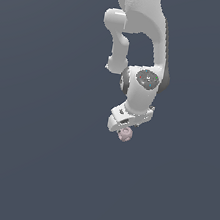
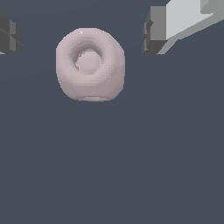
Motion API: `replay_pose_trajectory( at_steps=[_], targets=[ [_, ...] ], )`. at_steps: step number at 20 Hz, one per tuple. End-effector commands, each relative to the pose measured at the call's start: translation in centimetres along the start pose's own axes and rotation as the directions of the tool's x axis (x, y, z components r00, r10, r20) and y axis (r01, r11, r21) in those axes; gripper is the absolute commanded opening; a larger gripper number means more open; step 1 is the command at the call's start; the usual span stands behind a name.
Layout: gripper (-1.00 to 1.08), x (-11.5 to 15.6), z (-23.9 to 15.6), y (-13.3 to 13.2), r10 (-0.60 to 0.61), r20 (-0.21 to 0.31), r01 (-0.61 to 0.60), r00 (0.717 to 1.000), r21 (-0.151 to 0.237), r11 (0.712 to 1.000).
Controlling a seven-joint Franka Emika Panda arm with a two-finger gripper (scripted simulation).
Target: Pick up the object and move it to a goal position.
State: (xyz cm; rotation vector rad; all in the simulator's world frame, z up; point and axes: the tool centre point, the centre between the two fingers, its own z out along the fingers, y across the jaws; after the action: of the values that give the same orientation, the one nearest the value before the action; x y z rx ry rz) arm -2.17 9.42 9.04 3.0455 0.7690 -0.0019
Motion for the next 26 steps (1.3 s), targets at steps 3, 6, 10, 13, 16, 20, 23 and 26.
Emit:
replay_pose_trajectory(
  at_steps=[3,6,10,13,16,20,23,26],
  targets=[
    [1.0,0.0,0.1,0.0,0.0,0.0,0.0,1.0,0.0,1.0],
    [1.0,0.0,0.9,0.0,-0.001,0.0,0.001,1.0,0.0,1.0],
    [1.0,-0.1,2.7,-0.1,-0.004,-0.001,0.004,1.0,0.0,1.0],
    [1.0,-0.1,4.1,-0.1,-0.006,-0.001,0.006,1.0,0.0,1.0],
    [1.0,0.0,4.9,-0.1,-0.007,-0.001,0.007,1.0,0.0,1.0],
    [-1.0,0.0,5.1,-0.1,-0.007,-0.001,0.007,1.0,0.0,1.0],
    [-1.0,0.0,5.1,-0.1,-0.007,-0.001,0.007,1.0,0.0,1.0],
    [-1.0,0.0,5.1,-0.1,-0.007,-0.001,0.007,1.0,0.0,1.0]
  ],
)
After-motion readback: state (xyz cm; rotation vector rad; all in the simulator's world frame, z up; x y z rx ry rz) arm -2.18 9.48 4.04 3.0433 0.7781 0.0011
